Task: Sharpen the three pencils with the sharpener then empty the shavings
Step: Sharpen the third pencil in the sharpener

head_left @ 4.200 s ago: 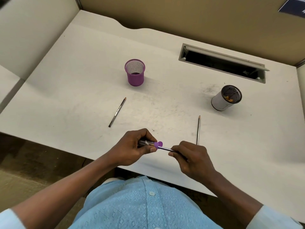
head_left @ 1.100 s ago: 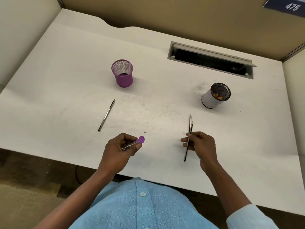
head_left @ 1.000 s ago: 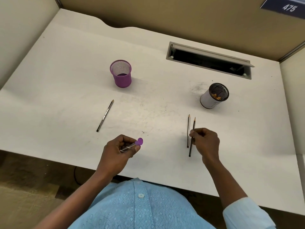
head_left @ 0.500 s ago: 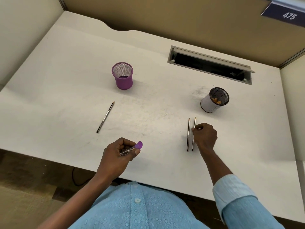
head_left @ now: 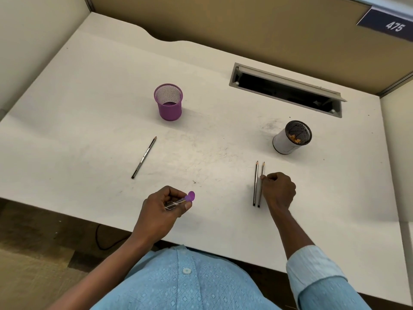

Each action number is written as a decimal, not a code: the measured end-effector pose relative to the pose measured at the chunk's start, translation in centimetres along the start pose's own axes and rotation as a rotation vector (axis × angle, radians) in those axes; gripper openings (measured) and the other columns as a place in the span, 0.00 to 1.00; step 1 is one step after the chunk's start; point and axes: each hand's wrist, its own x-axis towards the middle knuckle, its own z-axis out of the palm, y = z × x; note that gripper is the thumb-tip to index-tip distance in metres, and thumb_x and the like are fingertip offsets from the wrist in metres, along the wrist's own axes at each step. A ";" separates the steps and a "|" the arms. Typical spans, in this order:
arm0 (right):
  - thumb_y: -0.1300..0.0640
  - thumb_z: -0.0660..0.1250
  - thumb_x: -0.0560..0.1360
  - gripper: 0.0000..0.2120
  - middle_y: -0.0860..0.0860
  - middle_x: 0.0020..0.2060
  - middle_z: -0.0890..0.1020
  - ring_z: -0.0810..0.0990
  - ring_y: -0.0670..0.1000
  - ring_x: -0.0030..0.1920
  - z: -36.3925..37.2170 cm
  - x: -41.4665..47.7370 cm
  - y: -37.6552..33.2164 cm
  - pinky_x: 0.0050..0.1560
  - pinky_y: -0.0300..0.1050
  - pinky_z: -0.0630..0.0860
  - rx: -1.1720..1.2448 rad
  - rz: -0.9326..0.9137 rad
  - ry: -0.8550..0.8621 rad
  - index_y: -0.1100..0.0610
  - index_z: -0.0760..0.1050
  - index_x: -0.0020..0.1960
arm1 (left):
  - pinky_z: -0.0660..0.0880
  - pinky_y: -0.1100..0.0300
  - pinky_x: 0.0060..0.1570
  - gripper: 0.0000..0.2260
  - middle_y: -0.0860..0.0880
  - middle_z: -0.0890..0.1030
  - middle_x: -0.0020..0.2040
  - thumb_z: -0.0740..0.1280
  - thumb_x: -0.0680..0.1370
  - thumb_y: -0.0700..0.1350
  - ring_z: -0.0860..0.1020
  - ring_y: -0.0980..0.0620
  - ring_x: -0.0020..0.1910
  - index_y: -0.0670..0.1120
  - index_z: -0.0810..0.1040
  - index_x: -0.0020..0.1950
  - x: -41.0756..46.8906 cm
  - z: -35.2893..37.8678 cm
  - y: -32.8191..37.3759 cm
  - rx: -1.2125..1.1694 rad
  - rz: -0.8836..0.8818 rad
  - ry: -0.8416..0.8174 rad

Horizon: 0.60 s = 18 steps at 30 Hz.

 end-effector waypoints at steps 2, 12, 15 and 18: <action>0.51 0.76 0.78 0.10 0.56 0.51 0.88 0.84 0.63 0.58 -0.2 -0.5 -0.1 0.56 0.53 0.77 -0.002 -0.025 0.027 0.57 0.85 0.54 | 0.84 0.53 0.48 0.07 0.52 0.90 0.44 0.82 0.76 0.44 0.87 0.53 0.40 0.52 0.87 0.51 0.0 -0.1 -0.1 -0.006 -0.003 0.004; 0.56 0.75 0.77 0.02 0.48 0.47 0.88 0.85 0.51 0.49 2.9 -5.8 -6.4 0.55 0.49 0.81 0.112 -0.305 -0.191 0.51 0.85 0.50 | 0.84 0.53 0.48 0.07 0.52 0.91 0.46 0.82 0.76 0.45 0.87 0.54 0.41 0.52 0.87 0.50 -0.6 -1.7 -1.3 -0.062 -0.041 0.066; 0.55 0.76 0.77 0.01 0.47 0.45 0.87 0.85 0.49 0.47 5.1 -7.7 -9.5 0.53 0.49 0.82 0.098 -0.398 -0.367 0.51 0.85 0.48 | 0.84 0.52 0.49 0.06 0.52 0.90 0.44 0.82 0.77 0.45 0.87 0.53 0.41 0.53 0.87 0.50 -0.9 -2.8 -1.8 -0.077 -0.050 0.103; 0.47 0.76 0.76 0.06 0.43 0.41 0.86 0.84 0.49 0.45 7.7 -9.3 -13.0 0.45 0.45 0.77 0.008 -0.456 -0.483 0.49 0.84 0.46 | 0.84 0.54 0.49 0.07 0.53 0.91 0.45 0.82 0.76 0.45 0.87 0.56 0.42 0.53 0.87 0.50 -1.2 -4.2 -2.4 -0.096 -0.064 0.147</action>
